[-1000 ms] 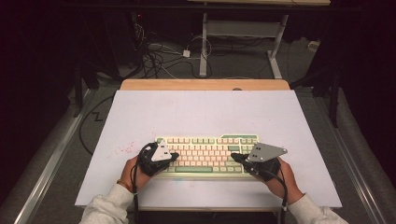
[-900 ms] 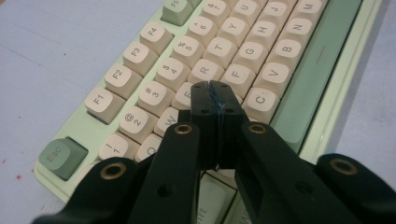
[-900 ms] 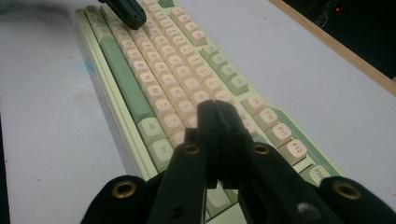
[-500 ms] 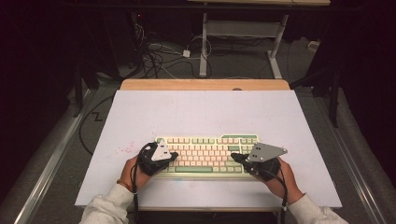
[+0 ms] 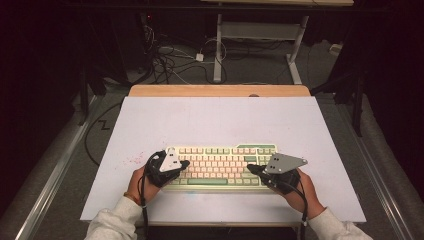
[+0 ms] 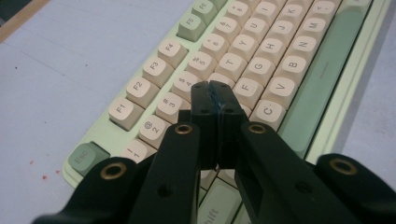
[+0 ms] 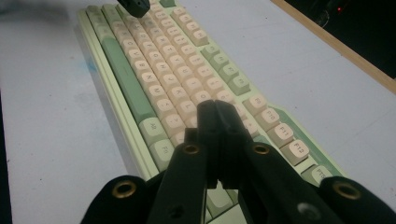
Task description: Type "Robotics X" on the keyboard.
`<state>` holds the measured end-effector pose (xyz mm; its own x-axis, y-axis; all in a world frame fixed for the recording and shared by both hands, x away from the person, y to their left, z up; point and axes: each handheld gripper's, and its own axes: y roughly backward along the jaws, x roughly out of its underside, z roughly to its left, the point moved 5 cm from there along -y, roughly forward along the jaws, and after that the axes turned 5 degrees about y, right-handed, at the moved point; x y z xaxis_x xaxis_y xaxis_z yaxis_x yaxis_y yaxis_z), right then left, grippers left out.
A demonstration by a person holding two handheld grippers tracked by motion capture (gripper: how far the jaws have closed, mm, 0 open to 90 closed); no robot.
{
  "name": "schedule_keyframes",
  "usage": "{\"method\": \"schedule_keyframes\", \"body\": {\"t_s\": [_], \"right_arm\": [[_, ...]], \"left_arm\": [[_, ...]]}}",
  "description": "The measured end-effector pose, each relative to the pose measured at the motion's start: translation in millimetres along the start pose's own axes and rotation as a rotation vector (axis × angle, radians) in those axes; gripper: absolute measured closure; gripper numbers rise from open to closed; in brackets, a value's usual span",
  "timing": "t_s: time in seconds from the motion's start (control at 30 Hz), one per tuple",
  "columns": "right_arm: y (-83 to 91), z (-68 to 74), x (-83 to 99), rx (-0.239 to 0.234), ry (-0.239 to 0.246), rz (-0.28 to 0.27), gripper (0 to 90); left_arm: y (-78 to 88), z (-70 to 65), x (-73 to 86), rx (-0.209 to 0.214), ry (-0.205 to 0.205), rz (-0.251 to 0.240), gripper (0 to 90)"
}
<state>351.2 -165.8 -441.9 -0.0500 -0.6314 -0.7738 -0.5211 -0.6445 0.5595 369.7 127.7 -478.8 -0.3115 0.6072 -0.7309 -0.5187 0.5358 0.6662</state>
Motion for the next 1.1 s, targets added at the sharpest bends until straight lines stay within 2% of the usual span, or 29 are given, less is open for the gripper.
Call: {"method": "schedule_keyframes", "body": {"t_s": [0.6, 0.87, 1.1], "right_arm": [[0.6, -0.1, -0.3, 0.002, -0.002, -0.005, 89.9], [1.9, -0.6, -0.9, 0.005, -0.001, -0.010, 89.9], [4.0, -1.3, -2.2, 0.008, -0.002, -0.017, 89.9]], "left_arm": [[12.9, 0.4, -3.6, -0.015, -0.006, -0.041, 86.7], [22.9, -5.0, -5.7, -0.004, -0.007, -0.072, 86.7], [25.9, -10.4, -6.7, 0.009, -0.017, -0.079, 86.7]]}}
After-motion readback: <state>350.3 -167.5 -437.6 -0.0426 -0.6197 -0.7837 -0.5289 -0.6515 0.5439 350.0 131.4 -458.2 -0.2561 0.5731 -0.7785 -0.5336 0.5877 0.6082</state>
